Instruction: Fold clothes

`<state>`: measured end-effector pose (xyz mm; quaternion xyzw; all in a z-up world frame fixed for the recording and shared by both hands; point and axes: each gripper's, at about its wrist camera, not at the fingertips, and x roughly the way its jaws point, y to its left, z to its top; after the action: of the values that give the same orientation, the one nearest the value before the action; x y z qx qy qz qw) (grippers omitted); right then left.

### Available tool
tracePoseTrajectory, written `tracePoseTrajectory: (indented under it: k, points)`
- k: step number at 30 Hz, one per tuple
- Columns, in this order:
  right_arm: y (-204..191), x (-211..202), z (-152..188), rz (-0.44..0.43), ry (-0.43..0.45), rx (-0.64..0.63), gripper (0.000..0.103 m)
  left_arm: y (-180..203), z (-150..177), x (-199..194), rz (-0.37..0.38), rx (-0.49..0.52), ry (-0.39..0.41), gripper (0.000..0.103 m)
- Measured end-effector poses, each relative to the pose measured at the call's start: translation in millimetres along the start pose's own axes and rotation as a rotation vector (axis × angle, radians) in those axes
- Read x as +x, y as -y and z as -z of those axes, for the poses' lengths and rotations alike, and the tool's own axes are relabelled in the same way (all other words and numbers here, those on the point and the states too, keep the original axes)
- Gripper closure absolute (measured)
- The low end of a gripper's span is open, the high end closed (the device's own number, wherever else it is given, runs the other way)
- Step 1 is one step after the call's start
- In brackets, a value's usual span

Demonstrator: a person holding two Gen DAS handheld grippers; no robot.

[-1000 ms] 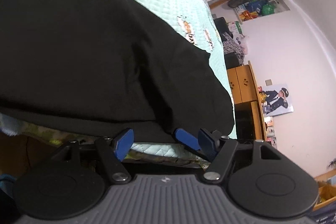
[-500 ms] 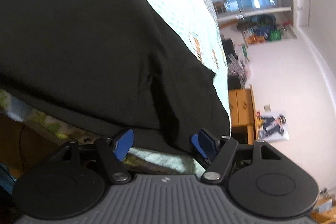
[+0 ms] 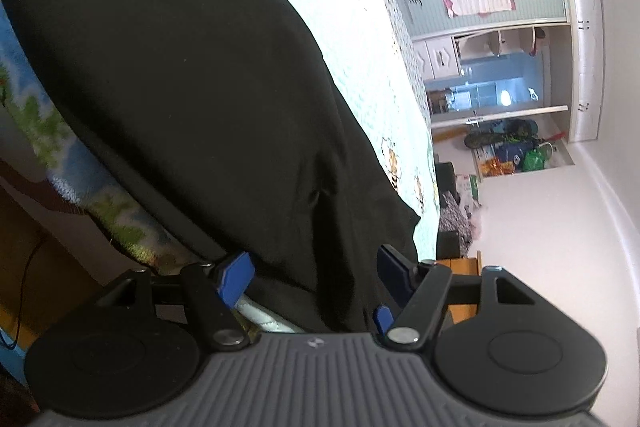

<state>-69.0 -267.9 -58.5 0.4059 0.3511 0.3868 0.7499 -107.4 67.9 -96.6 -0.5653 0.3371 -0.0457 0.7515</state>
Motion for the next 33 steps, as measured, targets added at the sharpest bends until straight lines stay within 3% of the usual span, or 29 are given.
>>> tracePoseTrajectory:
  k: [4, 6, 8, 13, 18, 30, 33]
  points:
    - [1.2, -4.2, -0.6, 0.002, 0.024, 0.0, 0.039, 0.2, -2.3, -1.6, -0.025, 0.004, 0.01, 0.047]
    - [2.8, -6.0, -1.2, 0.0, 0.033, 0.004, 0.039, 0.3, -3.4, -2.4, -0.037, 0.006, 0.015, 0.059]
    - [3.8, -5.5, -1.7, 0.005, 0.037, 0.004, 0.039, 0.4, -4.6, -3.2, -0.05, 0.008, 0.02, 0.079]
    - [6.1, -3.2, -3.1, 0.021, 0.045, 0.002, 0.039, 0.0, -5.4, -5.5, -0.077, 0.036, 0.016, 0.099]
    - [7.3, -1.9, -4.1, 0.046, 0.039, -0.013, 0.039, 6.3, -11.4, -27.6, -0.088, 0.109, 0.039, 0.1]
    - [13.9, 1.9, -1.3, 0.114, -0.025, -0.061, 0.034, -11.7, -18.6, -39.5, -0.137, 0.11, 0.004, 0.102]
    - [15.6, 2.8, -0.5, 0.131, -0.041, -0.073, 0.057, -14.2, -20.0, -41.3, -0.132, 0.106, -0.006, 0.102]
